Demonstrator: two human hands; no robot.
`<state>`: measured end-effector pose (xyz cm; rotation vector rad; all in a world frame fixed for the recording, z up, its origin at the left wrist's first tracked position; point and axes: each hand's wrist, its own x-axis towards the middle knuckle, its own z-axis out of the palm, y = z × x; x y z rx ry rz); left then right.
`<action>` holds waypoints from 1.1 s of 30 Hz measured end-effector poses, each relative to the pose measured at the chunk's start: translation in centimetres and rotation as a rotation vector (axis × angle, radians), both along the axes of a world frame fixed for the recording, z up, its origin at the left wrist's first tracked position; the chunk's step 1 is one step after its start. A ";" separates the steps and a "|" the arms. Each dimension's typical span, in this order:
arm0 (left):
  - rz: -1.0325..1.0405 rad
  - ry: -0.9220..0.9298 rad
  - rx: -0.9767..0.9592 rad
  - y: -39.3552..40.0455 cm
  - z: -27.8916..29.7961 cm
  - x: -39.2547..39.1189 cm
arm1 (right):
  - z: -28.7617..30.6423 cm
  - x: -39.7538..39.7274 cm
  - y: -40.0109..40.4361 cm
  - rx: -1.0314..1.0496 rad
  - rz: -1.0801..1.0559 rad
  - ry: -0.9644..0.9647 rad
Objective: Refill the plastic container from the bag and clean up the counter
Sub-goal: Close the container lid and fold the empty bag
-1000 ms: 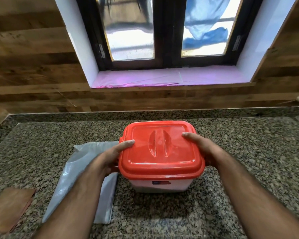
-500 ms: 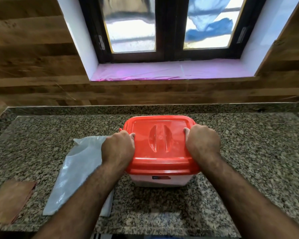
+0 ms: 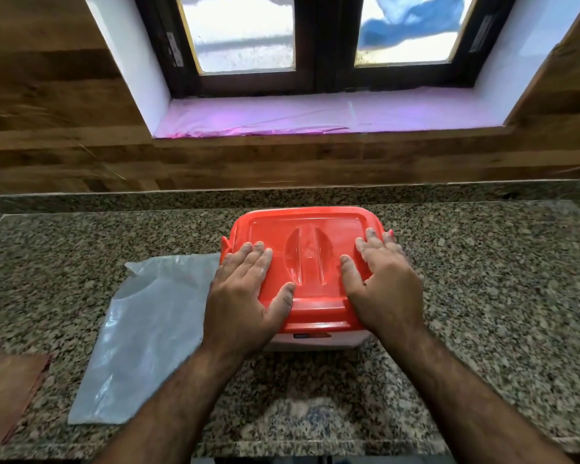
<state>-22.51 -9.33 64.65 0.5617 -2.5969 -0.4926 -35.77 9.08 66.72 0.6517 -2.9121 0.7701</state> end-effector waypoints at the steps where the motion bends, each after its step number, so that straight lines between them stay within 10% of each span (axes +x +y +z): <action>1: -0.001 0.003 0.003 -0.3 0.0 -0.6 | 0.0 -0.5 -0.4 -0.018 -0.006 0.008; 21: -0.054 -0.163 -0.028 -11.6 1.2 -19.2 | 0.2 -19.1 -11.8 -0.089 -0.001 0.189; 33: -0.040 -0.099 0.265 -13.8 -4.2 -6.3 | -10.1 -1.8 -13.1 -0.110 0.390 0.296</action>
